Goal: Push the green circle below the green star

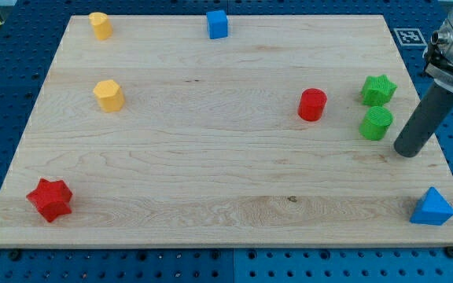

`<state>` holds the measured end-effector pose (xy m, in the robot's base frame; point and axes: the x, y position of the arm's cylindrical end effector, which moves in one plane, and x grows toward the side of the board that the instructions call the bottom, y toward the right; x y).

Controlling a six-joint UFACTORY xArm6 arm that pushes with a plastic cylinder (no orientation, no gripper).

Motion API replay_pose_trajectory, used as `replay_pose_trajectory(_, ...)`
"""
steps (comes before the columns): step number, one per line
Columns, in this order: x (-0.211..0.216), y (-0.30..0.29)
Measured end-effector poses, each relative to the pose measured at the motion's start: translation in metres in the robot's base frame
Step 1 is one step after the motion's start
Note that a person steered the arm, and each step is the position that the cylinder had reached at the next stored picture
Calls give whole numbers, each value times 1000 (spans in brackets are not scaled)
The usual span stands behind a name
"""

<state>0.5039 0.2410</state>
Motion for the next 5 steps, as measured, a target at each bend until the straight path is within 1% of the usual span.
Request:
replay_pose_trajectory(2,-1,-2)
replay_pose_trajectory(4,-7,-27)
replay_pose_trajectory(5,-8,-27)
